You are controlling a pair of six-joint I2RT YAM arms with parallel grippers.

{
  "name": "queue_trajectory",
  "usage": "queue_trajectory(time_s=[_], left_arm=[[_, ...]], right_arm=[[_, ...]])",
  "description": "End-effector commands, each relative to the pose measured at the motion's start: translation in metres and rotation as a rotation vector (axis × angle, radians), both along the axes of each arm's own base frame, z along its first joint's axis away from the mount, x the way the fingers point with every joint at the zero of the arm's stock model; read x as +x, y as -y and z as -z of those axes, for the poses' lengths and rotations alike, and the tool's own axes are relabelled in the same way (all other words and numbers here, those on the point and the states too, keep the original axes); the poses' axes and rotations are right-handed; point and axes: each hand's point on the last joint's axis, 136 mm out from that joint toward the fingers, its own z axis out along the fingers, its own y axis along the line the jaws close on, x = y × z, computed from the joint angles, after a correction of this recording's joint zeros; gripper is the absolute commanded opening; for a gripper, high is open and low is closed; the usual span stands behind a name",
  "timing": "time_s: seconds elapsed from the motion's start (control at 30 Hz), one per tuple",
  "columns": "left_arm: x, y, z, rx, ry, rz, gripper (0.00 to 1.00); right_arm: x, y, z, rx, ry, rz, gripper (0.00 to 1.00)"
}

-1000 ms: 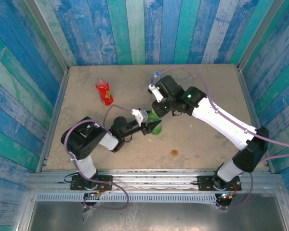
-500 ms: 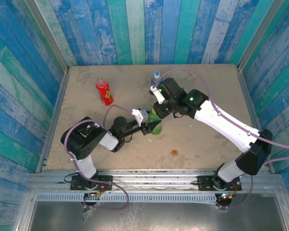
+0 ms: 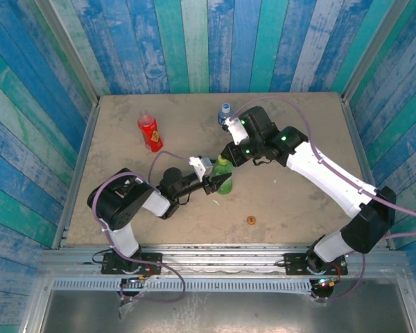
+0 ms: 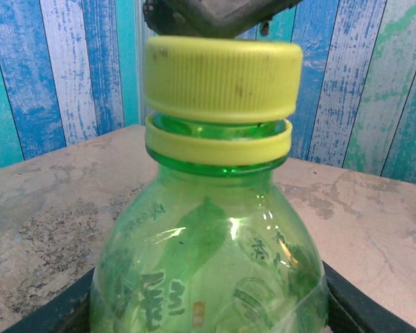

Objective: Screw on the bottle caps

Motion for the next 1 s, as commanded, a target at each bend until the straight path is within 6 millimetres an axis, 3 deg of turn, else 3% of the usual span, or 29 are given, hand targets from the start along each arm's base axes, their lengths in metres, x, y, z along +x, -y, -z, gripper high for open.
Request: queue_trajectory(time_s=[0.0, 0.27, 0.43, 0.6, 0.83, 0.97], left_arm=[[0.0, -0.003, 0.038, 0.083, -0.12, -0.005, 0.59], [0.002, -0.003, 0.04, 0.086, -0.126, -0.015, 0.59], [0.0, -0.004, 0.041, 0.098, -0.105, -0.012, 0.6], [-0.003, -0.005, 0.041, 0.101, -0.097, -0.004, 0.6], [-0.004, -0.005, 0.04, 0.096, -0.089, -0.003, 0.6], [-0.004, -0.005, 0.04, 0.097, -0.088, -0.001, 0.6]], right_arm=[[-0.042, 0.016, 0.054, -0.102, -0.228, -0.051, 0.17], [-0.069, 0.015, 0.032, 0.014, -0.221, -0.132, 0.16], [-0.051, 0.016, 0.009, 0.049, -0.117, -0.089, 0.21], [-0.019, 0.018, -0.009, 0.081, -0.051, -0.016, 0.3], [0.0, 0.006, -0.003, 0.082, -0.071, -0.059, 0.3], [-0.003, 0.003, 0.004, 0.084, -0.103, -0.082, 0.26]])
